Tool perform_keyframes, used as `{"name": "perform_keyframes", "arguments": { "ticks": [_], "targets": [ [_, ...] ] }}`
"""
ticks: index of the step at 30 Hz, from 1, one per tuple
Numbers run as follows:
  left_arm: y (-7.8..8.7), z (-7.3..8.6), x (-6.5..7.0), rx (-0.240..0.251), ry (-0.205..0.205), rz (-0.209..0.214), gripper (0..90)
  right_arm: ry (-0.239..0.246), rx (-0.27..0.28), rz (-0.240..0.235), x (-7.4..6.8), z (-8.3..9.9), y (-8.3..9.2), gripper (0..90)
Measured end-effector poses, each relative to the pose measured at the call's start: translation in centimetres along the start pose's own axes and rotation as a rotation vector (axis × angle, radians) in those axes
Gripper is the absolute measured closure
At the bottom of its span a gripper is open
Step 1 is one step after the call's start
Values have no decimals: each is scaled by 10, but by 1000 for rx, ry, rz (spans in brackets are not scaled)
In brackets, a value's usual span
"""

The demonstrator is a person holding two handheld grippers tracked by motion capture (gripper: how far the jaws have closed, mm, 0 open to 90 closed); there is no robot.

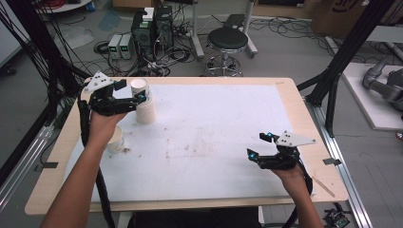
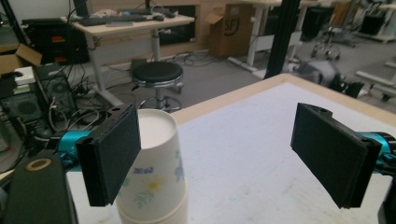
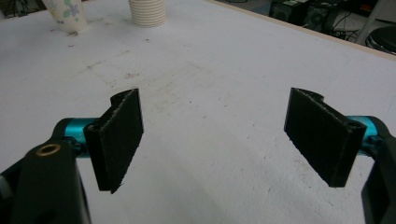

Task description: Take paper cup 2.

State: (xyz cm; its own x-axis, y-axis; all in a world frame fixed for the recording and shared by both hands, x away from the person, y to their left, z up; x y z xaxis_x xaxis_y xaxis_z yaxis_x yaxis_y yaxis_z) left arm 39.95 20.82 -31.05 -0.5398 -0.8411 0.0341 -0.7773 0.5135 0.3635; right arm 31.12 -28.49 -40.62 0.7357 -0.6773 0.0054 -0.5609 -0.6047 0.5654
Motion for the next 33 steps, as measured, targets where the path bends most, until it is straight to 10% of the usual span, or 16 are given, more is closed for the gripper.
{"name": "perform_keyframes", "arguments": {
  "ticks": [15, 33],
  "targets": [
    [-46, -6, -31, -149, 56, -78, 160, -2, 7, -1, -1, 0, 1, 202],
    [-72, 17, -44, -219, 110, -55, 254, -13, 8, 0, 2, 2, 3, 202]
  ]
}}
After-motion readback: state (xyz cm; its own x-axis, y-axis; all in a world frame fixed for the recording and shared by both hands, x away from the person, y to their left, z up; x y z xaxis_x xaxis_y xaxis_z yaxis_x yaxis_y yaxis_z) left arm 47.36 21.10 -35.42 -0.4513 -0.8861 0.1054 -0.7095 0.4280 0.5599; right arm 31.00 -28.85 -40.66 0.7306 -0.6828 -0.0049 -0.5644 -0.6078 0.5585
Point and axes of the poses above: each handheld gripper's, and its own axes: y roughly backward along the jaws, z roughly out of its underside, x roughly to its right, the point moved 2 cm from there along -y, roughly forward along the jaws, and after that the axes turned 8 degrees about -x, right-handed, at the moved point
